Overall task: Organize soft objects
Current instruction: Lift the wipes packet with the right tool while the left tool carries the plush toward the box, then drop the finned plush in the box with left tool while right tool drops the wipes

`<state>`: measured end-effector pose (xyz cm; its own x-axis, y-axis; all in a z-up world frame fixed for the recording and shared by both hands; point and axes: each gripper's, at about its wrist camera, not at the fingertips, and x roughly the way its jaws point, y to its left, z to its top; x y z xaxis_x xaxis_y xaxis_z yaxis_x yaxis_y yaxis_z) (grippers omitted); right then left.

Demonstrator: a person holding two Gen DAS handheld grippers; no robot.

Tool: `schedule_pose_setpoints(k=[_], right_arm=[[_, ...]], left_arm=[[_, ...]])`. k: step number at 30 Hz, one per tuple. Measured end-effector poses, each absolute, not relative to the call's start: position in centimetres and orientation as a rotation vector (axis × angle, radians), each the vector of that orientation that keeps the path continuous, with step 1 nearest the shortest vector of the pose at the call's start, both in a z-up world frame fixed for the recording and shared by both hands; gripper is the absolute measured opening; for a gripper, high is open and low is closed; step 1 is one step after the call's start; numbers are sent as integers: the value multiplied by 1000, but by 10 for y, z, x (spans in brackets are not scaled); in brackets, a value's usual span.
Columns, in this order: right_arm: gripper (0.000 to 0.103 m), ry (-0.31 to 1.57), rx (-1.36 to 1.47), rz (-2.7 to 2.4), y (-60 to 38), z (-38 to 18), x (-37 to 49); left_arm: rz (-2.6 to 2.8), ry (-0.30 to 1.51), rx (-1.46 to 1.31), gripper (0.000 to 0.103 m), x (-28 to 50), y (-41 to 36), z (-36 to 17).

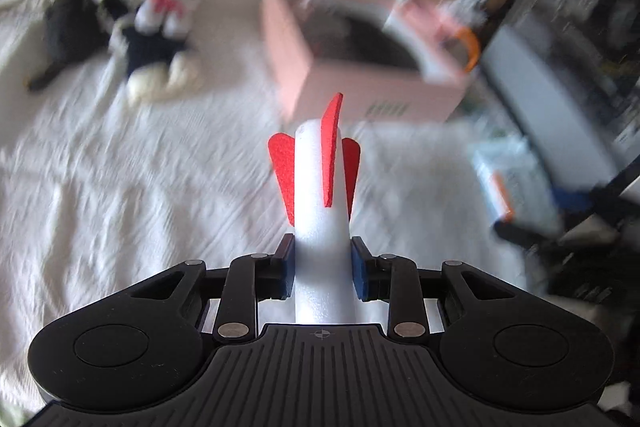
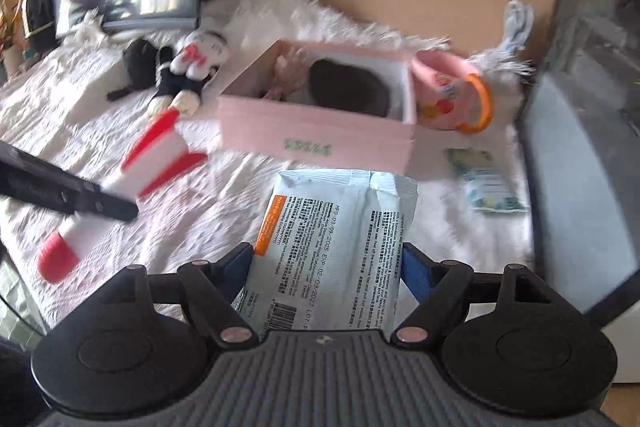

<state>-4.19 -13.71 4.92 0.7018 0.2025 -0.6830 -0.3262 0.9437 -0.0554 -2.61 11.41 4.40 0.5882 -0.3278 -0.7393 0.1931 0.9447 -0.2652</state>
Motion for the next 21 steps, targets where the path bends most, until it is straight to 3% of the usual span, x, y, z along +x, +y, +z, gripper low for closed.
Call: schedule_pose_setpoints(k=[6,10,14,21], right_arm=[[79,682,-137,239,-163,63,-45],[79,653,-101,211,-177,67,-51],[79,651,-68,173,-189,71,-60],[79,667,-94,105,-207,72,-78]], left_arm=[[-323,684,-160,32,29,94,115],[-323,613,-185,32,93,74,133],[-269,607,-211,32,152,55,116],[-128,820,-213,33,188,43,47]])
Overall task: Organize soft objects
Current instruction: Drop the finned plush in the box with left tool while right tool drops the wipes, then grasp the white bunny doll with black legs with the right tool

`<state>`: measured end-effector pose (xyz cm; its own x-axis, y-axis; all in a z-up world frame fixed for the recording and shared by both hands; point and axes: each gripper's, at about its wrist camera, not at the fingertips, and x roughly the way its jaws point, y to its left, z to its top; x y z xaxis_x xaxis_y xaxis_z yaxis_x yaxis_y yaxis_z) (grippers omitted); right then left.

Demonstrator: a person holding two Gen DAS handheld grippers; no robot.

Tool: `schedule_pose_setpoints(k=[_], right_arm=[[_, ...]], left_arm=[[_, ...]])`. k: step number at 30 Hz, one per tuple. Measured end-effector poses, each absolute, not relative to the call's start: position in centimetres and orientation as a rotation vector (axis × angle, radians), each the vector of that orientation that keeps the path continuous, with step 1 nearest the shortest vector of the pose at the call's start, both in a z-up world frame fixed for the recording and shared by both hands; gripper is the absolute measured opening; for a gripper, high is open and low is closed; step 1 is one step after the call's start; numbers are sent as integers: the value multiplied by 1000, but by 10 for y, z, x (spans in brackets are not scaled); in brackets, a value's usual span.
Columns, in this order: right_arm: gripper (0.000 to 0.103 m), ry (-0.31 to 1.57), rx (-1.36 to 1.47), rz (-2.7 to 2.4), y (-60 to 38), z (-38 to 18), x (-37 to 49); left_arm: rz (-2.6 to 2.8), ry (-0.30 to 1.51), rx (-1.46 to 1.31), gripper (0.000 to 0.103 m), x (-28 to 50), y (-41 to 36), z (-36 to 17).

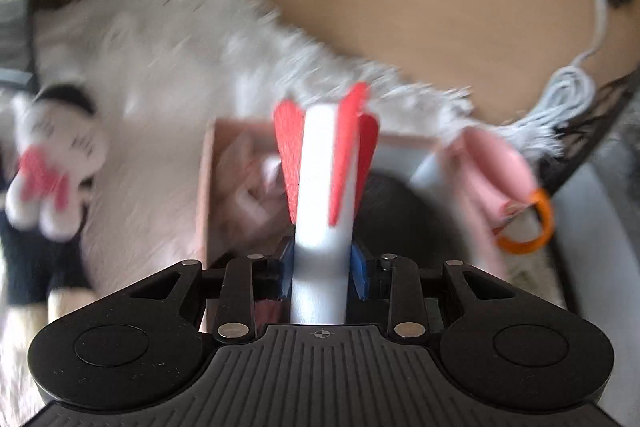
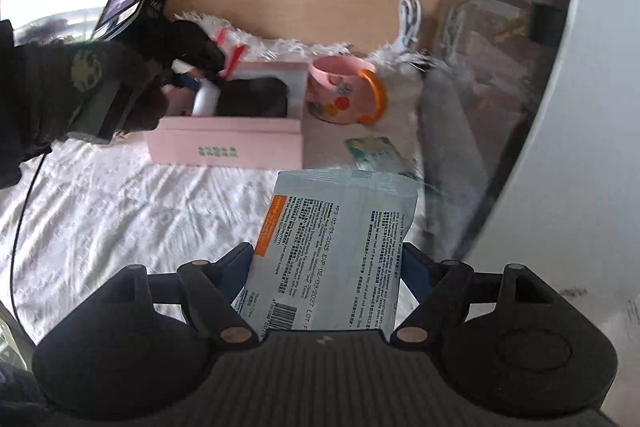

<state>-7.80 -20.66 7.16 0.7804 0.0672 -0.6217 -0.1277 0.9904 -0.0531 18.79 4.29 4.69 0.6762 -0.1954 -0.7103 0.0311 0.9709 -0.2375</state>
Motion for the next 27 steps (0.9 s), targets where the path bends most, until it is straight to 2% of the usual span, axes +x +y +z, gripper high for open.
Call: schedule_pose_setpoints(k=[7,13,19,23,27], right_arm=[[79,710,-103,113,-212,69,-65],[79,609,-128,196,-186,108,-14],[79,512,-116,197,-140,147,98],[79,626,-73,213,-122,136,177],[79,646,-1,245,-122,113,161]], left_arm=[[-190,757,-219,33,151,63,79],[-310,720,-290,33,84,99,103],[-338,788,-365,33,28,133,82],[-236,807,-329,33,4,165,68],[-120,830,-394,33,-9,212,50]])
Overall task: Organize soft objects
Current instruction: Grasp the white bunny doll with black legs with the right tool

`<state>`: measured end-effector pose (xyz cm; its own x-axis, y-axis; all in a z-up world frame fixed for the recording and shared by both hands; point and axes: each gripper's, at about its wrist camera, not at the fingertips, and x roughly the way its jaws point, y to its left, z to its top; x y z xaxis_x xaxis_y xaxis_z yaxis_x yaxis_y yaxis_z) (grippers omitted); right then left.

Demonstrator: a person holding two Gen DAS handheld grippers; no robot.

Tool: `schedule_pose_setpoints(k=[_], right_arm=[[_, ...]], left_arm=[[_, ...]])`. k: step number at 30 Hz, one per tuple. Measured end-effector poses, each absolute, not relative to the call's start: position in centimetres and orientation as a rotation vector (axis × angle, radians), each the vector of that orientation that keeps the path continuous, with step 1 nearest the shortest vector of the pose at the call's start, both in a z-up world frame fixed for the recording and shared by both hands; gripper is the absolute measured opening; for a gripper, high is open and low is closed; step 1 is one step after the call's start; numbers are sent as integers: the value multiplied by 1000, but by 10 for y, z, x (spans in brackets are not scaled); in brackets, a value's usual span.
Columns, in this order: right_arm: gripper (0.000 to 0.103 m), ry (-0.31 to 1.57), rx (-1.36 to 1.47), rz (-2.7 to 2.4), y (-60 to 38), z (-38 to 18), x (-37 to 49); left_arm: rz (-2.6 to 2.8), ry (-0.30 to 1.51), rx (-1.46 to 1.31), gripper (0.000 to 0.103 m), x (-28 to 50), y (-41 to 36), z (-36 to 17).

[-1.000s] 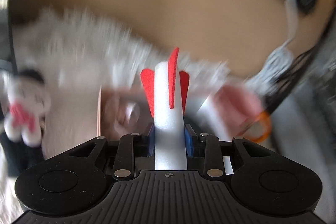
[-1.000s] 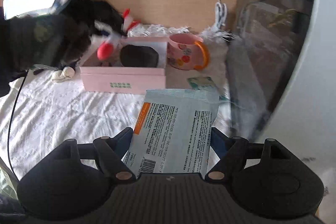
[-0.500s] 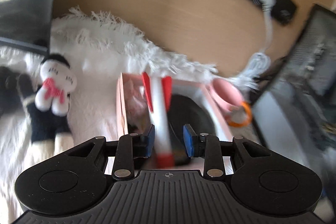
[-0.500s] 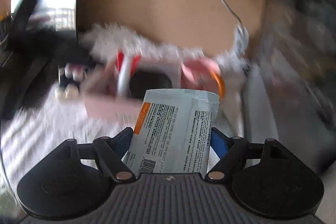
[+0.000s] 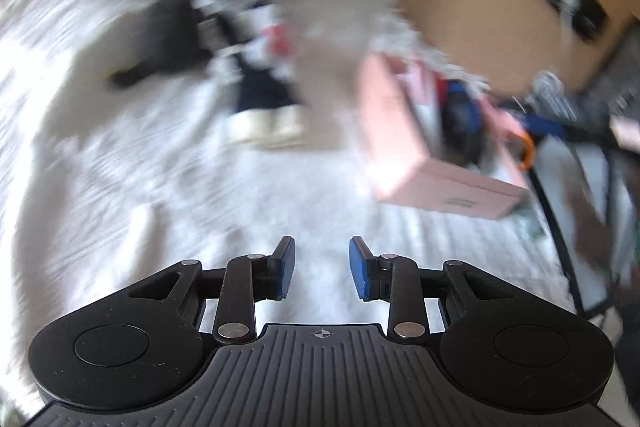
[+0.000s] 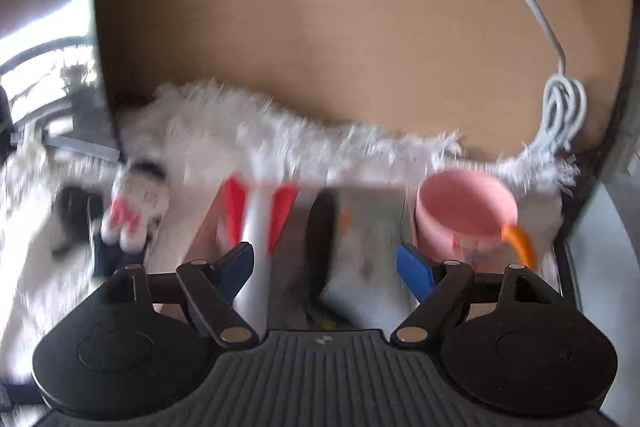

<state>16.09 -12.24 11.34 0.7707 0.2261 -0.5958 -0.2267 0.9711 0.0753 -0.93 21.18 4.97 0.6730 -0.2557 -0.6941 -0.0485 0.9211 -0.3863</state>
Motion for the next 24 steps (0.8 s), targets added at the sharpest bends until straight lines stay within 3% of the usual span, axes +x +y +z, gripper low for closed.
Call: schedule_pose_setpoints(k=[10,24], right_arm=[[79,593,-257,307,-38,76,73],[80,695,-322,534,157,53,177]], left_arm=[[-49,851,-414,33,-11,279,34],[-2,763,-423,33,-44,368,45]])
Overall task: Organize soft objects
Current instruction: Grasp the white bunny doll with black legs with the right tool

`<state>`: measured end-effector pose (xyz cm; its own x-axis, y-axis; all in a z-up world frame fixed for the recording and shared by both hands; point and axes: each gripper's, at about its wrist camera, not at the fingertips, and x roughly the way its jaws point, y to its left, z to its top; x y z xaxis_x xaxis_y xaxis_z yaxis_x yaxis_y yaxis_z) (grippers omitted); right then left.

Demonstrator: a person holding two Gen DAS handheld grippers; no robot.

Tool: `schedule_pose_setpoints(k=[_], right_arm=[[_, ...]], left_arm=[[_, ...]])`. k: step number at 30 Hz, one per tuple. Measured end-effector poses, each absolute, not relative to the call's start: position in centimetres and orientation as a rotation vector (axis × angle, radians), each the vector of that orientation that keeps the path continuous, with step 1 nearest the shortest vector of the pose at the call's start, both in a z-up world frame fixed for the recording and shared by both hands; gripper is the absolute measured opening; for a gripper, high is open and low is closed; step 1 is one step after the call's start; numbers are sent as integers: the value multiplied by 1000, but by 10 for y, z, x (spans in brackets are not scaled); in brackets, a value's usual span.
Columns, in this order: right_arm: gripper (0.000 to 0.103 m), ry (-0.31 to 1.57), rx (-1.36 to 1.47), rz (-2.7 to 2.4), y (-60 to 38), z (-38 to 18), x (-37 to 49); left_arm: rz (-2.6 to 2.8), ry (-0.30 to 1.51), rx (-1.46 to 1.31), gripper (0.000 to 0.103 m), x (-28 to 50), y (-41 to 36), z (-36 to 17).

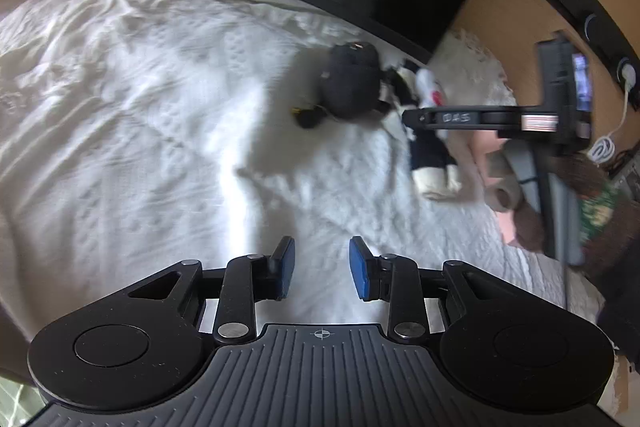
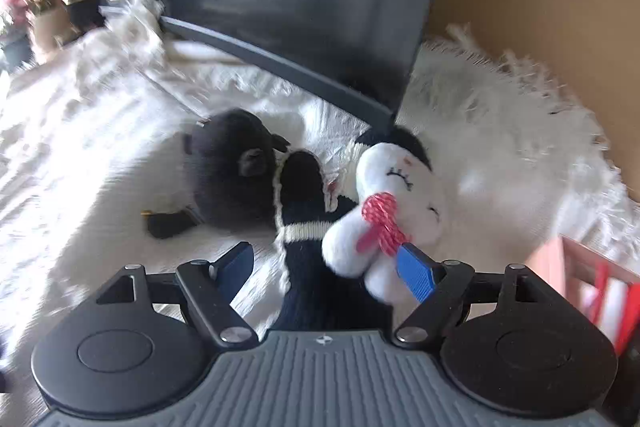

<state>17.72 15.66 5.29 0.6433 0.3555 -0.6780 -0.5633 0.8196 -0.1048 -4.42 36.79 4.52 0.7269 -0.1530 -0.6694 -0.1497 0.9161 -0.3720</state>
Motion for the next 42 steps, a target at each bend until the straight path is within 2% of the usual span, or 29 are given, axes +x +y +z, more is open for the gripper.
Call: schedule_pose_setpoints(k=[3,6,8,10,13,18,24,25,27,36,38,40,42], right_arm=[[92,717,-362,472,176,32,199],[91,758,-358,414,180,16,215],[86,829,-321,396,178,7,220],[70,844,-280,385,172,3,214],[56,843,-258,396,163,11,196],[43,809,-314,468,148,38,144],[41,814,-344,497,115,59,76],[36,825,-350,486,107,58,63],[19,850,-355,449,90,57,45],[20,866,-359,308,26,59,-13],[27,861,-369,308,21,57,-23],[46,865,-367,317,20,54,-28],[52,881,-342,337,22,52,-29]], left_arm=[[7,780,-421,33,-45,384,42],[2,782,-417,33,-42,393,41],[-16,783,-408,33,-36,393,41],[-43,783,-389,33,-29,388,42],[-89,791,-365,33,-19,375,41],[-170,812,-355,33,-7,352,35],[-255,846,-324,33,8,318,28],[-265,849,-318,33,11,313,28],[-284,856,-309,33,15,302,26],[-291,856,-274,33,34,270,23],[-283,842,-254,33,39,269,26],[-263,816,-232,33,46,272,31],[-236,790,-220,33,53,277,37]])
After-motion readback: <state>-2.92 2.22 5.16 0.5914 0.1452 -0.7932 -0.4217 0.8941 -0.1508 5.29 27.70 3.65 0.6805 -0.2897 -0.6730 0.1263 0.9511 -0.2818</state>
